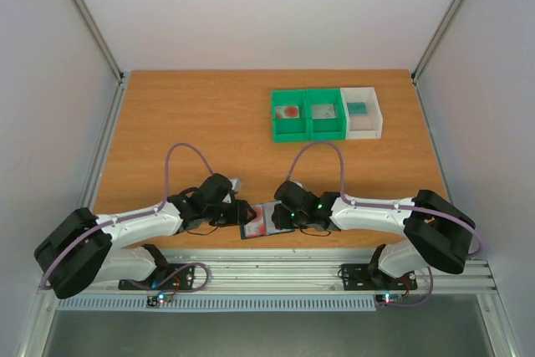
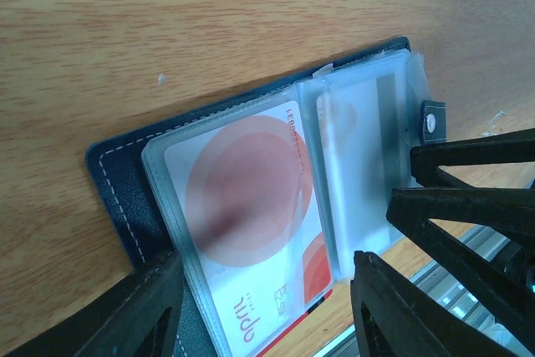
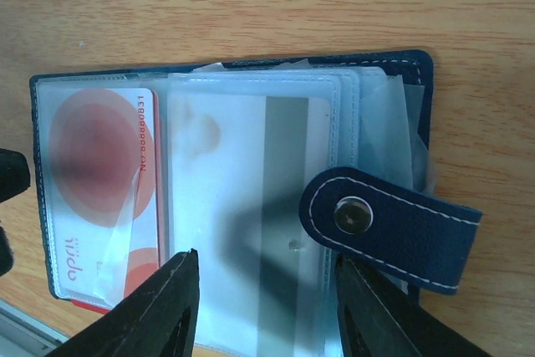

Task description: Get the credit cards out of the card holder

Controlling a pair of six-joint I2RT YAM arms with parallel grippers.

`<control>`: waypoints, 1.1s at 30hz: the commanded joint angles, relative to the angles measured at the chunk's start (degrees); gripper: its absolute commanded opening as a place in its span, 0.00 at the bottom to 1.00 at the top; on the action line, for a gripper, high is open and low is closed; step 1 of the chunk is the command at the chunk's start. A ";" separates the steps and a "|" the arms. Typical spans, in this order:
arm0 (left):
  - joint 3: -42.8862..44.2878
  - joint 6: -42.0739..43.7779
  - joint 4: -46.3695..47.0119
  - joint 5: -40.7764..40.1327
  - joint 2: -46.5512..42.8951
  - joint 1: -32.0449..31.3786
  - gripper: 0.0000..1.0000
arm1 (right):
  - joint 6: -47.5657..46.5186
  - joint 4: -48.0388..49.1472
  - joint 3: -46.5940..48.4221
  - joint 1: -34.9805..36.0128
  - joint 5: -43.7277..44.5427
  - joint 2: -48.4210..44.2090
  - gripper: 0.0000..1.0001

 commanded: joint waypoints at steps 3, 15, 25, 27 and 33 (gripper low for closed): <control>-0.19 0.66 3.15 0.69 1.23 0.02 0.56 | 0.74 1.72 -0.43 0.34 0.41 0.83 0.46; -0.06 0.86 3.24 0.77 1.72 0.09 0.55 | 0.67 3.14 -0.56 0.34 -2.24 -1.53 0.46; -0.01 0.77 4.12 1.24 2.33 0.03 0.51 | 0.54 4.62 -1.13 0.34 -3.72 -3.16 0.46; -0.04 0.72 4.20 1.32 2.42 0.01 0.50 | 0.42 4.90 -1.13 0.34 -4.08 -3.42 0.46; 0.20 0.69 4.61 1.86 2.60 0.04 0.44 | 0.23 6.39 -1.11 0.34 -5.57 -4.40 0.46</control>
